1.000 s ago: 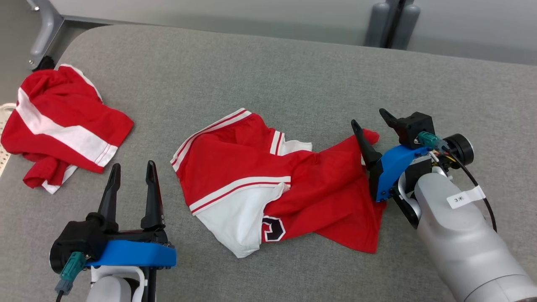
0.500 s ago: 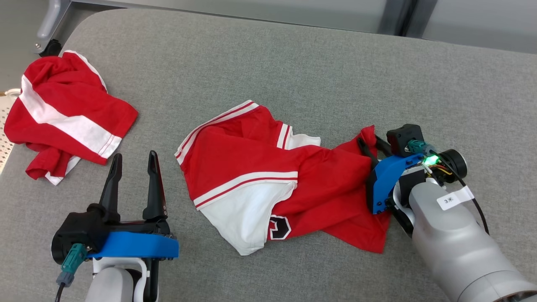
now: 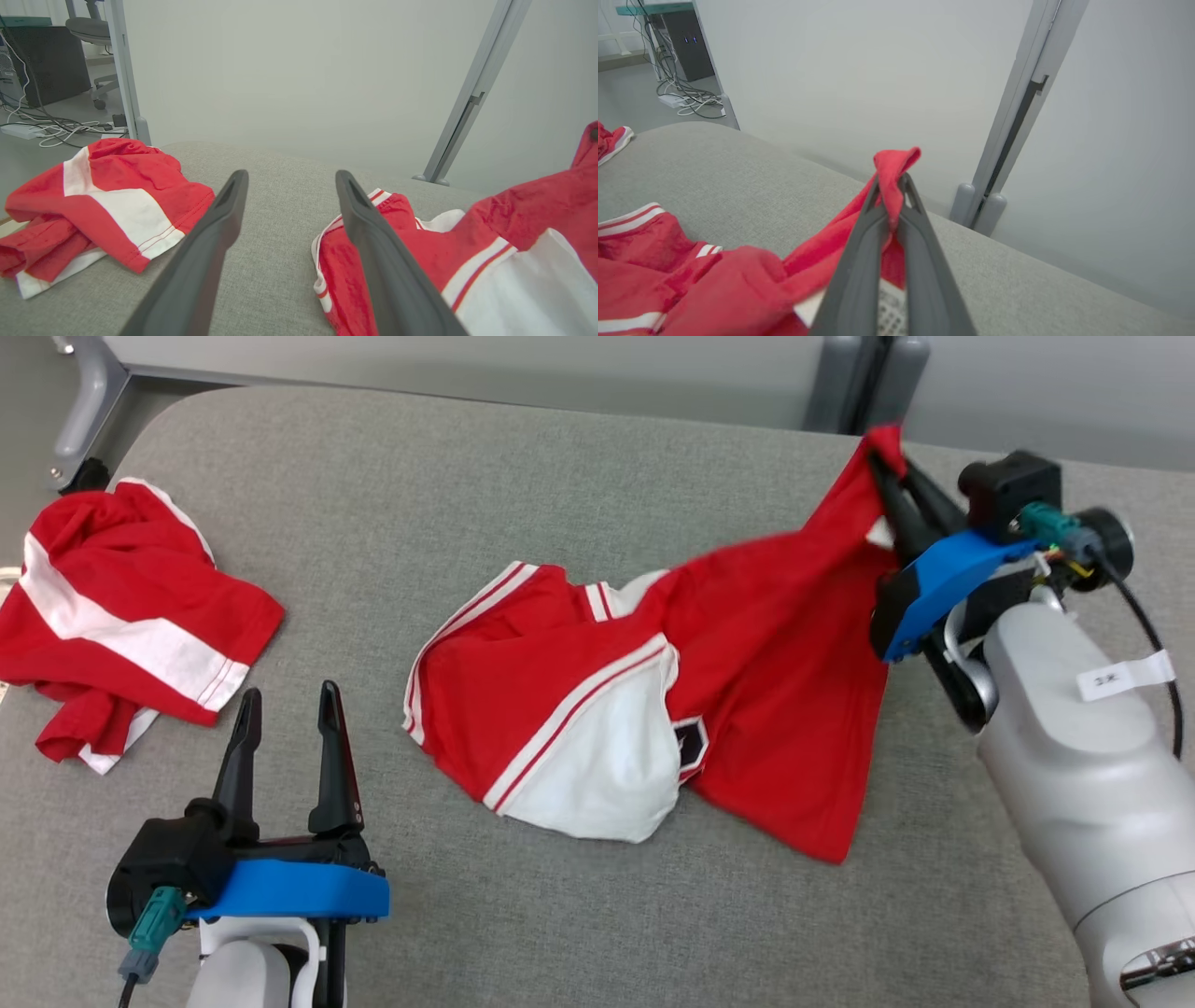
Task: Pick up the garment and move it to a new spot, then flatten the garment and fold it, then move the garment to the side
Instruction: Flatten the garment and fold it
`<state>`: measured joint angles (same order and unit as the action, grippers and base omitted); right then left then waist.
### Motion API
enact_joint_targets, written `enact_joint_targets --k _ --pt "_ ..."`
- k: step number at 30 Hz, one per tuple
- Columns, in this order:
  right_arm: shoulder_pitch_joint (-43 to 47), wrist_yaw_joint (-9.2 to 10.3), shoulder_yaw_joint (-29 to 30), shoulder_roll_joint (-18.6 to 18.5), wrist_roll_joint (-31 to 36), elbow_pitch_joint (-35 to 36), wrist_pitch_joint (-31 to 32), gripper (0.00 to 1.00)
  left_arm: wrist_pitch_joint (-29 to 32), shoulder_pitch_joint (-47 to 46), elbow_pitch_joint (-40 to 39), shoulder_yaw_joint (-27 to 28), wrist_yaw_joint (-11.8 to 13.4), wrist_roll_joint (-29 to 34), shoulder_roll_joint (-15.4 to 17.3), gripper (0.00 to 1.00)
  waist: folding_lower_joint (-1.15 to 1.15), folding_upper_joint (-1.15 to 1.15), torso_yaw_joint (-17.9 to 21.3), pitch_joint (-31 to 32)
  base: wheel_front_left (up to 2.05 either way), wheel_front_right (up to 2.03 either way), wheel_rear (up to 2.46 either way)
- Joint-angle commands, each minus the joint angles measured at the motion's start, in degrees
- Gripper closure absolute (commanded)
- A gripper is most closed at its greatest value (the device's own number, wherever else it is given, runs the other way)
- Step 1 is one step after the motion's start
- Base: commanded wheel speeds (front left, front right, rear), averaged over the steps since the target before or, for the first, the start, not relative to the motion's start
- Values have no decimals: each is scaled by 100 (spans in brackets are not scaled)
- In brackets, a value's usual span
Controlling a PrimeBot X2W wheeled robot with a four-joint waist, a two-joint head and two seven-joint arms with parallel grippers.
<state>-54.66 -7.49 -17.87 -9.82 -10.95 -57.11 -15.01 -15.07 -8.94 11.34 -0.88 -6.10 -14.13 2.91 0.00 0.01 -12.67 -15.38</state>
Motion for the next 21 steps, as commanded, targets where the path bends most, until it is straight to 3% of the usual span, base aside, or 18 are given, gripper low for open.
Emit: enact_joint_targets --k 1,10,21 --pt "-64 -1 108 -36 61 198 -20 100 -15 48 9 4 4 -31 -3 0 0 -1 71 79 0 0 0" --pt "886 -1 247 171 150 1476 -21 100 -15 254 10 61 -12 18 -4 0 0 -1 476 349 0 0 0" --pt "3433 0 555 396 -51 3220 -21 100 -15 529 24 134 -50 120 -3 0 0 -1 1051 719 0 0 0"
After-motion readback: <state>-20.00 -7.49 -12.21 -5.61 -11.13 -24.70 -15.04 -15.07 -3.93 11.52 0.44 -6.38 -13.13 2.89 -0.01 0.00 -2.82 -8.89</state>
